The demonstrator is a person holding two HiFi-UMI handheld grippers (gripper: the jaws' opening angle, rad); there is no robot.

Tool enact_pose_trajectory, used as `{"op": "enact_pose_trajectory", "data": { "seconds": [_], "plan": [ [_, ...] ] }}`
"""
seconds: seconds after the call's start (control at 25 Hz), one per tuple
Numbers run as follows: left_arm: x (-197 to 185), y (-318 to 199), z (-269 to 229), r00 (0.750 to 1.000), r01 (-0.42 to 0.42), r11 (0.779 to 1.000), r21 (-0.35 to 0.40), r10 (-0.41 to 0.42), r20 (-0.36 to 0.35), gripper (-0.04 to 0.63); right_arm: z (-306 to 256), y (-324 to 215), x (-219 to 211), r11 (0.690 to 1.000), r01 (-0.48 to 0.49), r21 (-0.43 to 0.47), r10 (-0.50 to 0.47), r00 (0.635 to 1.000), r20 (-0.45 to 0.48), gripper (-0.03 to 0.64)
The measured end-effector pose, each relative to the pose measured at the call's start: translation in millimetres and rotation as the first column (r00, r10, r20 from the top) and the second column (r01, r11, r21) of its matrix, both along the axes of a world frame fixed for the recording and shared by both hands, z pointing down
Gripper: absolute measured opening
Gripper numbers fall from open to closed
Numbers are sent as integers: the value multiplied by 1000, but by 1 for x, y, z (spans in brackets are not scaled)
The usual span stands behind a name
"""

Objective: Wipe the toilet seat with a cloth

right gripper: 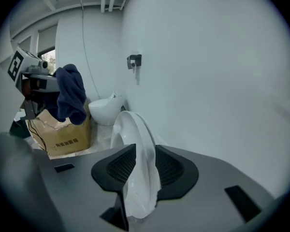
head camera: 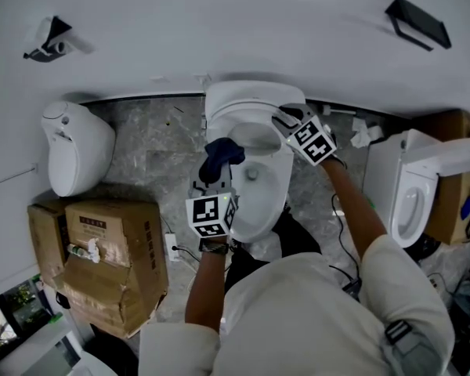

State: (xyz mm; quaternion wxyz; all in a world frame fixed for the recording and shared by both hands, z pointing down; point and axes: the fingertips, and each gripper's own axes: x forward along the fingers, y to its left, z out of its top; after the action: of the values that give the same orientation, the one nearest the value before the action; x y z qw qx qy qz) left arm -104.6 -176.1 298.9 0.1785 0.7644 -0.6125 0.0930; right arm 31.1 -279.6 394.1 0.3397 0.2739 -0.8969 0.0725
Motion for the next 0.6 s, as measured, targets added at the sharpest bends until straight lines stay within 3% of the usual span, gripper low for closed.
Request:
{"op": "enact_pose_trajectory", "data": {
  "seconds": [0.24,0.44,0.6],
  "plan": [
    [-23,19,-5,998,58,998,2,-58,-21,43,12,-7,-2,997,74,38,-69,990,-124,140],
    [-35,36,-7,997,73,997,-5,-73,-28,43,13,-4,-4,981,133,142,-91,959,-269,140],
    [-46,51,-8,997,77,997,1,-77,-16,43,14,-7,-4,983,63,172,-25,976,-216,132]
  ]
}}
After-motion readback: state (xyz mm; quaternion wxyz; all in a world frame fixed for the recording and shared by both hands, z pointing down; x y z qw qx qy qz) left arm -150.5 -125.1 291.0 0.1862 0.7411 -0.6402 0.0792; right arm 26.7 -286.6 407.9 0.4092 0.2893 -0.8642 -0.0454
